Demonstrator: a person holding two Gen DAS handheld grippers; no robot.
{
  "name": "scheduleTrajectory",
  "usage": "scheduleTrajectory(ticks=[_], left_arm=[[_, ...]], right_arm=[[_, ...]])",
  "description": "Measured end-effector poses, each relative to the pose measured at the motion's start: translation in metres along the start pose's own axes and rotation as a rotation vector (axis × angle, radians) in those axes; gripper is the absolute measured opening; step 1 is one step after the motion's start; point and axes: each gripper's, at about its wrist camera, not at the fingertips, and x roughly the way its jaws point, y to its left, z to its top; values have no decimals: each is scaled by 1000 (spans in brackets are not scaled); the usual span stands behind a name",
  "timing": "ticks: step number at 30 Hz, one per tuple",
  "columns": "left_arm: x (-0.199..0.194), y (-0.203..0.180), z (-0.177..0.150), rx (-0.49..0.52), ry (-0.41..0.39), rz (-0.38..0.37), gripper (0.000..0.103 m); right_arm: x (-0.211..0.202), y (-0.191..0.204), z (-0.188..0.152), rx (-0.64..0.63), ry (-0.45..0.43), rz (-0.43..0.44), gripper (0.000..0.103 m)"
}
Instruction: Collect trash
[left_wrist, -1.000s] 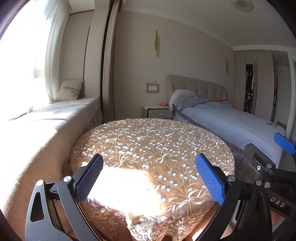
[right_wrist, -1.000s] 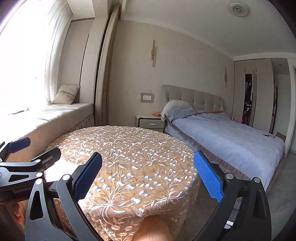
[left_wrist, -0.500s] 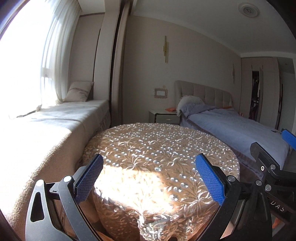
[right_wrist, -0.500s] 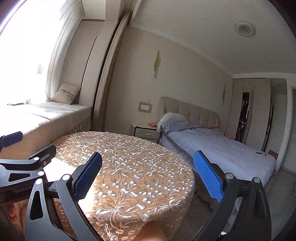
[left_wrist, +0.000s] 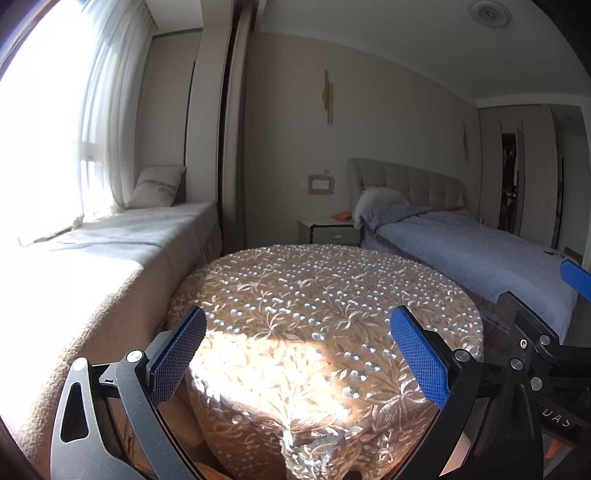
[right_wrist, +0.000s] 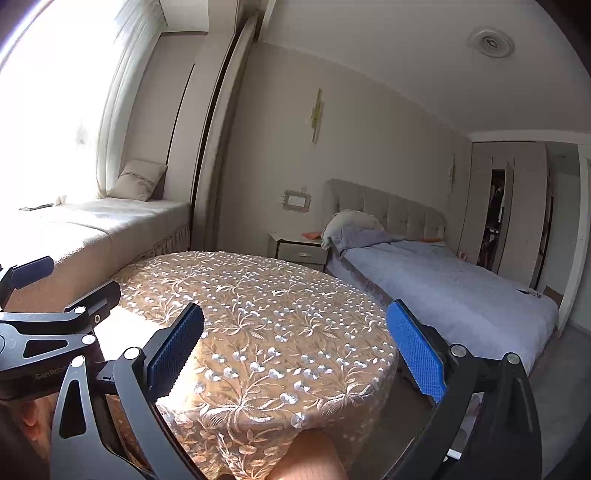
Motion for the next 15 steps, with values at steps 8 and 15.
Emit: scheduleTrajectory(ticks=[8,15], left_arm=[[-1,0,1,7,-5,13,98],[-2,1,2,4,-8,8,98]], right_arm=[[0,0,0,0,3,2,98],[1,-2,1,9,6,8,98]])
